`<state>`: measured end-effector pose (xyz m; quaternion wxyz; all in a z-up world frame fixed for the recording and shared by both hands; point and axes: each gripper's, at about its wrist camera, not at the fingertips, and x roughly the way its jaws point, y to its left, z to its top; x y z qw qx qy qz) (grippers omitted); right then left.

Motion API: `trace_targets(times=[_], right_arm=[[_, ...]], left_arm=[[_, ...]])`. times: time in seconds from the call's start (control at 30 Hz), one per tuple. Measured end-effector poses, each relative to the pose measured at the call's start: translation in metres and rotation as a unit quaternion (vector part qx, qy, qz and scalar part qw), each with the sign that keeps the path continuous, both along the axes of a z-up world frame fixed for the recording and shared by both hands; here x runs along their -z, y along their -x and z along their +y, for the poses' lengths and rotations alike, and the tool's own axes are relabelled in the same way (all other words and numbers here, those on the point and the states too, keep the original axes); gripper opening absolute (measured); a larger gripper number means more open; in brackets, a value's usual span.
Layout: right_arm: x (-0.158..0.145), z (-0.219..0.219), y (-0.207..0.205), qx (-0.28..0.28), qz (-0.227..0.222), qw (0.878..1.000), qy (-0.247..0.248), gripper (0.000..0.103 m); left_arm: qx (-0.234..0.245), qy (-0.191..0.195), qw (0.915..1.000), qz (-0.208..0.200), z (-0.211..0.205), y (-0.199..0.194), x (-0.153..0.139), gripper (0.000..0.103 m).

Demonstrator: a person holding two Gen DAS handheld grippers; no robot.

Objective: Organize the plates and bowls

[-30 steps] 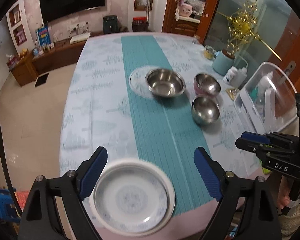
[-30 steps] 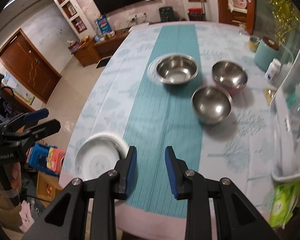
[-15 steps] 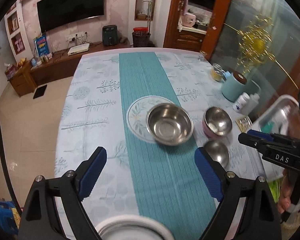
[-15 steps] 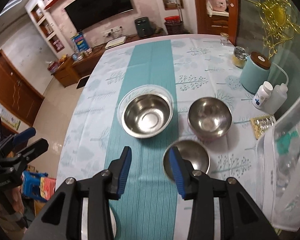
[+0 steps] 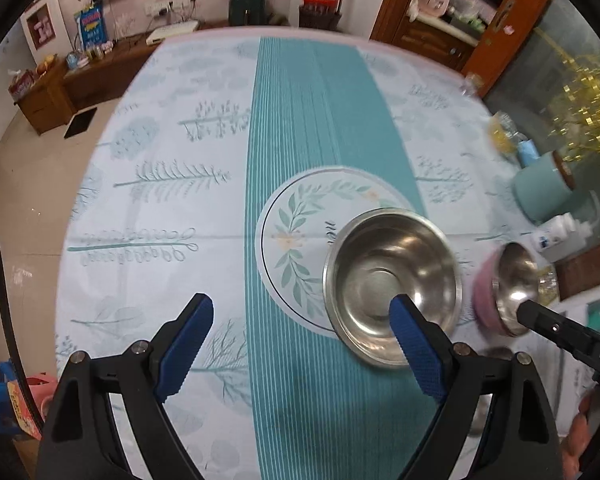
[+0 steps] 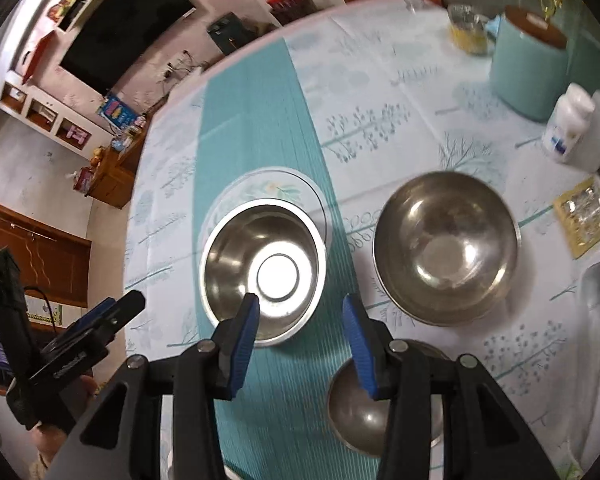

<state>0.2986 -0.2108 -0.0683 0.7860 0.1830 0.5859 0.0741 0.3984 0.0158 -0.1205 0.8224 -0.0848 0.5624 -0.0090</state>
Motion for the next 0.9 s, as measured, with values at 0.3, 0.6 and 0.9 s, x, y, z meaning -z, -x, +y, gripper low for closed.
trace_targets(times=[0.3,0.6,0.9], right_arm=[[0.046,0.009,-0.027,0.01,0.041,0.999,0.007,0.044],[0.075,0.022,-0.048,0.011,0.063,0.997,0.035,0.043],[0.087,0.035,-0.048,-0.009,0.077,0.995,0.067,0.01]], left_arm=[[0.015,-0.003,0.9993,0.034,-0.014,-0.031,0.051,0.089],[0.047,0.018,0.9972,0.055,-0.025,-0.041,0.072,0.056],[0.074,0.031,0.9946,0.066,-0.034,-0.04,0.081,0.009]])
